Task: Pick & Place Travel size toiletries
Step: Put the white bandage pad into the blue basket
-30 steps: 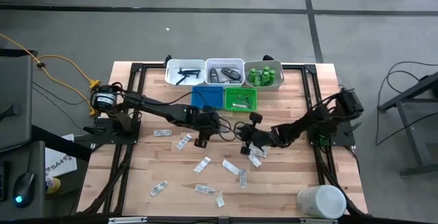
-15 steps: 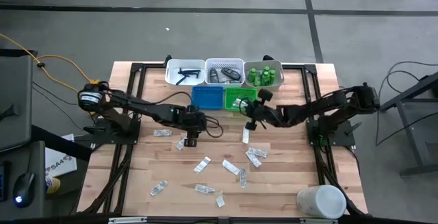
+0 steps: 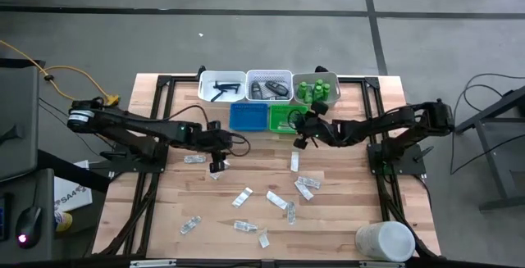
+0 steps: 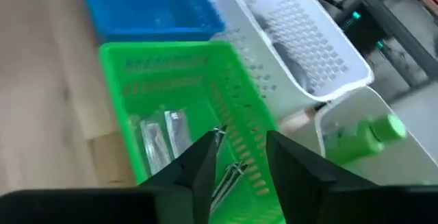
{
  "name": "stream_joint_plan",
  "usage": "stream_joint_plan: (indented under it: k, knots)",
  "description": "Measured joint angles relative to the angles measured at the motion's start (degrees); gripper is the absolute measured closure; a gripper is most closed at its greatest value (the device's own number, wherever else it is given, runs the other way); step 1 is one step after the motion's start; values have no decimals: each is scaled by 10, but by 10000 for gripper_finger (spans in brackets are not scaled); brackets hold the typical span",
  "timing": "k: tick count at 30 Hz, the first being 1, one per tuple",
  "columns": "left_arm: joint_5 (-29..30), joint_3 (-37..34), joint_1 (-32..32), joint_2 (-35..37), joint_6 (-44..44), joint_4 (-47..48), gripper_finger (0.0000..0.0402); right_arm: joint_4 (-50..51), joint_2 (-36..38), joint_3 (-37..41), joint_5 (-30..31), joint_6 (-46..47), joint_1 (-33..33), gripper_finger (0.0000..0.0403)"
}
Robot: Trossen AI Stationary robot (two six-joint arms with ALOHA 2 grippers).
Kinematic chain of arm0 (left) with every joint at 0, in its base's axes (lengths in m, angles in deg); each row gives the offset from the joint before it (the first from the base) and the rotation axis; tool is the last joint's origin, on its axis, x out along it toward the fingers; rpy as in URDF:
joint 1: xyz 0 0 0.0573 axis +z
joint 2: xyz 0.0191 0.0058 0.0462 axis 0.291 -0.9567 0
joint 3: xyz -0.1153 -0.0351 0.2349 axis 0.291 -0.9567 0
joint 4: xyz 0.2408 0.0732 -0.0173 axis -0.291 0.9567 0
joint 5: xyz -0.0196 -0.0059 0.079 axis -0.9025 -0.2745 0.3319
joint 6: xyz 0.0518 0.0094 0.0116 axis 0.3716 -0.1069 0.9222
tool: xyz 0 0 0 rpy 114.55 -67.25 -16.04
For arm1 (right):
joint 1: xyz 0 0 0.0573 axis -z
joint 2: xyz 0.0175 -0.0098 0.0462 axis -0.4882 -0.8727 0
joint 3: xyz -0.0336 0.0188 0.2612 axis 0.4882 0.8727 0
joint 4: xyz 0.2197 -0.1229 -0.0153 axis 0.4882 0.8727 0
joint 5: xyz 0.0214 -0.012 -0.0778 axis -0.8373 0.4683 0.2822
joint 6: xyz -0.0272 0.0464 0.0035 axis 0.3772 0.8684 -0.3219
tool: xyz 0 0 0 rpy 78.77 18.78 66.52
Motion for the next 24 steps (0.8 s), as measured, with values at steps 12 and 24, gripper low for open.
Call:
stream_joint_plan:
  k: [12,24]
  knots:
    - [48,-13,-42,33,-167,178,236,50,66,0,-99,179,-72,226]
    - [50,-12,-41,30,-557,307,236,51,67,1,-118,235,-120,241]
